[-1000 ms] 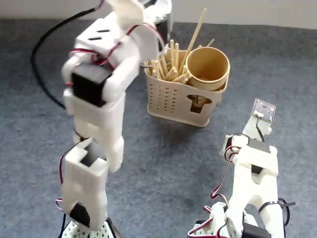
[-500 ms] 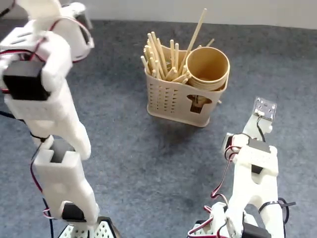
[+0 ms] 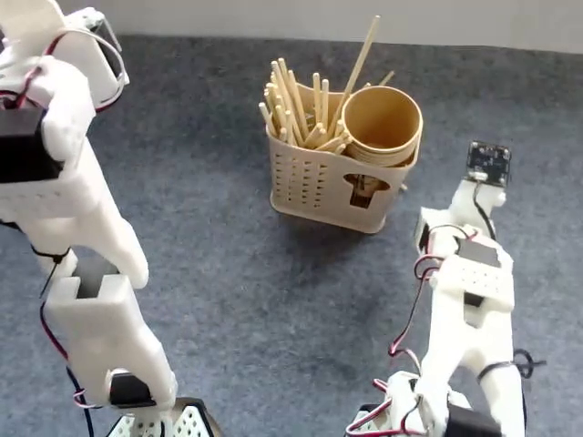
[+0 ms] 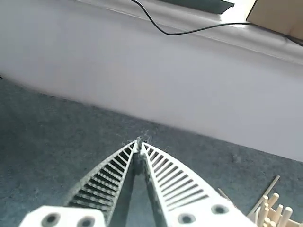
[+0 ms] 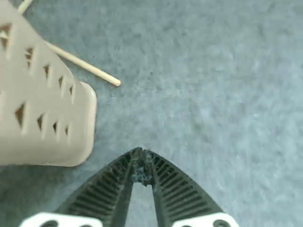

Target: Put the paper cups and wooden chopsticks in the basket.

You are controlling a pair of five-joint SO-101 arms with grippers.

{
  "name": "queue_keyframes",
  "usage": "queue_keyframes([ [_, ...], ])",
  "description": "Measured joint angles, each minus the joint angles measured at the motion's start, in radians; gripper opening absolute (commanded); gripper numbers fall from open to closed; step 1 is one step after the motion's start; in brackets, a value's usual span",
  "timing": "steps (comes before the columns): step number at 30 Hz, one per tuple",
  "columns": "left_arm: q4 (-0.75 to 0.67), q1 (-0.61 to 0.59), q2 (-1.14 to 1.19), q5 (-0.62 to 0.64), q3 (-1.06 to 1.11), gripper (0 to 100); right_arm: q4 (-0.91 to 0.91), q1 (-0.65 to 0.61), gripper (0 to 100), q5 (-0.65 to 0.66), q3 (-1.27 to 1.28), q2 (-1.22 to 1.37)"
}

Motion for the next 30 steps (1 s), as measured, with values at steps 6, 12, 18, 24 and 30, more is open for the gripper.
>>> queue_keyframes([
  [6, 0.000, -0.055, -0.041, 0.000, 0.000, 0, -0.190, -0.048, 1.0, 0.000, -0.061, 0.292],
  [12, 0.000, -0.192, -0.049, 0.000, 0.000, 0, -0.250, -0.063, 0.9, 0.000, -0.186, 0.562],
  [18, 0.000, -0.265, -0.049, 0.000, 0.000, 0, -0.253, -0.117, 0.9, 0.000, -0.226, 0.597],
  [24, 0.000, -0.292, -0.049, 0.000, 0.000, 0, -0.256, -0.186, 0.9, 0.000, -0.227, 0.600],
  [30, 0.000, -0.293, -0.049, 0.000, 0.000, 0, -0.256, -0.261, 0.9, 0.000, -0.227, 0.600],
])
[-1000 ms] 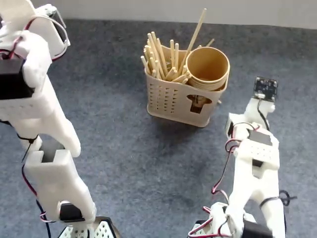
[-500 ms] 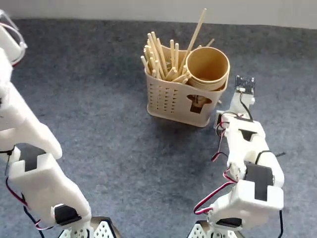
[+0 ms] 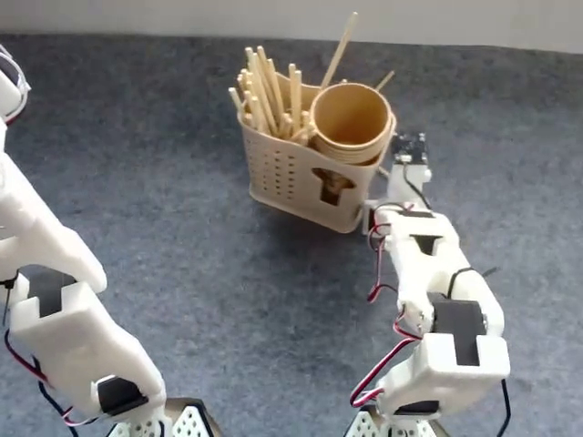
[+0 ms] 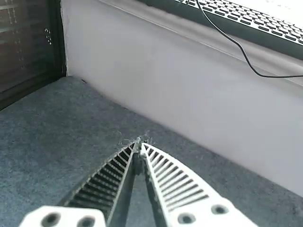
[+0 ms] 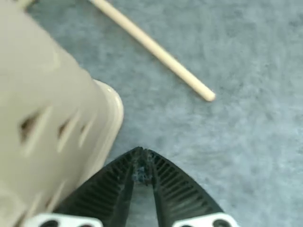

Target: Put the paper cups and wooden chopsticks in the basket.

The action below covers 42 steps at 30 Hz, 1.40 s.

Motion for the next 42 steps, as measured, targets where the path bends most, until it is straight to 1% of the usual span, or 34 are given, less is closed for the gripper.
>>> queue_keyframes([
  [5, 0.000, 0.000, 0.000, 0.000, 0.000, 0, -0.002, -0.071, 0.9, -0.002, -0.003, 0.000],
  [11, 0.000, -0.044, 0.000, 0.000, 0.000, 0, -0.002, -0.158, 0.9, -0.002, -0.005, 0.002],
  [15, 0.000, -0.052, 0.000, 0.000, 0.000, 0, -0.002, -0.222, 0.9, -0.002, -0.005, 0.002],
  [18, 0.000, -0.052, 0.000, 0.000, 0.000, 0, -0.002, -0.238, 0.9, -0.002, -0.005, 0.002],
  [26, 0.000, -0.052, 0.000, 0.000, 0.000, 0, -0.002, -0.235, 0.9, 0.000, -0.005, 0.002],
  [29, 0.000, -0.052, 0.000, 0.000, 0.000, 0, -0.002, -0.209, 0.9, 0.000, -0.003, 0.003],
  [34, 0.000, -0.052, 0.000, 0.000, 0.000, 0, 0.009, -0.130, 0.9, 0.000, -0.005, 0.003],
  [36, 0.000, -0.052, 0.000, 0.000, 0.000, 0, 0.072, -0.107, 0.9, 0.000, -0.029, 0.003],
  [42, 0.000, -0.054, 0.000, 0.000, 0.000, 0, 0.374, -0.051, 2.2, 0.000, -0.215, -0.052],
])
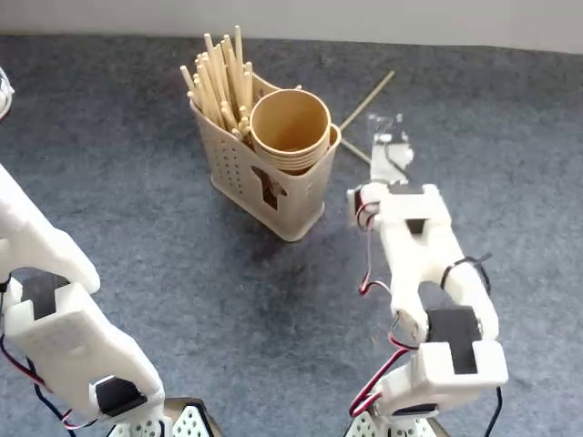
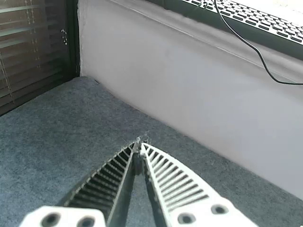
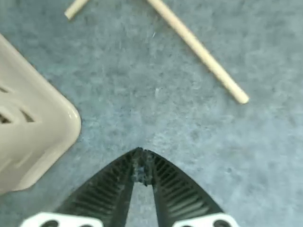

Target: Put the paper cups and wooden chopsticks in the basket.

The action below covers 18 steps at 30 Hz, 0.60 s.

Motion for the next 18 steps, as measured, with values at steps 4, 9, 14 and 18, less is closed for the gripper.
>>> queue_keyframes([
  [4, 0.000, 0.000, 0.000, 0.000, 0.000, 0, 0.118, 0.037, 12.0, 0.052, -0.110, -0.025],
  [9, 0.000, 0.000, 0.000, 0.000, 0.000, 0, 0.132, 0.048, 15.5, 0.097, -0.199, -0.026],
  [14, 0.008, 0.000, 0.000, 0.000, 0.000, 0, 0.135, 0.048, 15.5, 0.123, -0.370, 0.118],
  [18, 0.008, -0.006, 0.000, 0.000, 0.000, 0, 0.140, 0.049, 15.6, 0.150, -0.555, 0.299],
])
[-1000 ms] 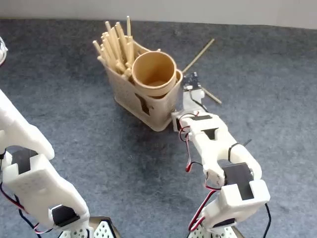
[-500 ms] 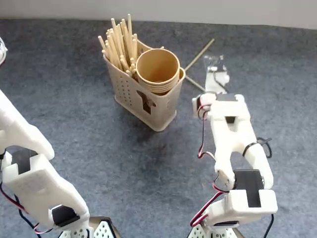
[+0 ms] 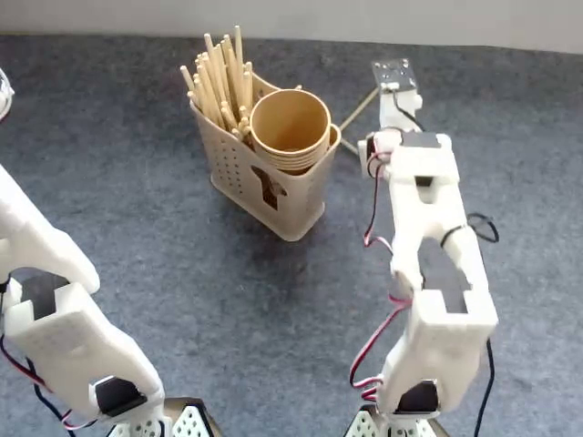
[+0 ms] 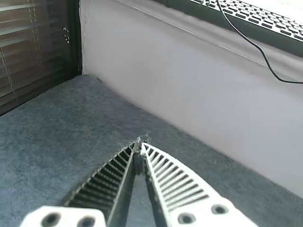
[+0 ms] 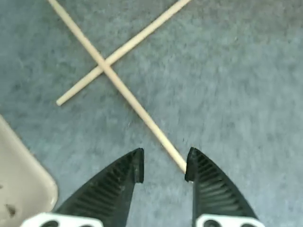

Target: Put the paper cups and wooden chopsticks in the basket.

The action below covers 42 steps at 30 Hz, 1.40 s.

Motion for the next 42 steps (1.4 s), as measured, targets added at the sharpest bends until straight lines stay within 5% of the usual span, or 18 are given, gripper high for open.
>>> queue_keyframes([
  [14, 0.000, -0.014, 0.000, 0.000, 0.000, 0, 0.167, -0.074, 15.5, 0.002, -0.575, 0.456],
  [20, 0.000, -0.014, 0.000, 0.000, 0.000, 0, 0.167, -0.075, 14.2, 0.005, -0.640, 0.566],
  [24, 0.000, -0.014, 0.000, 0.000, 0.028, 0, 0.167, -0.074, 0.0, 0.005, -0.654, 0.585],
  [29, 0.000, -0.014, 0.000, 0.000, 0.084, 0, 0.176, -0.060, 0.5, 0.046, -0.657, 0.585],
  [42, 0.000, -0.014, -0.149, 0.000, 0.092, 0, 0.666, -0.041, 0.5, 0.094, -0.996, 0.589],
])
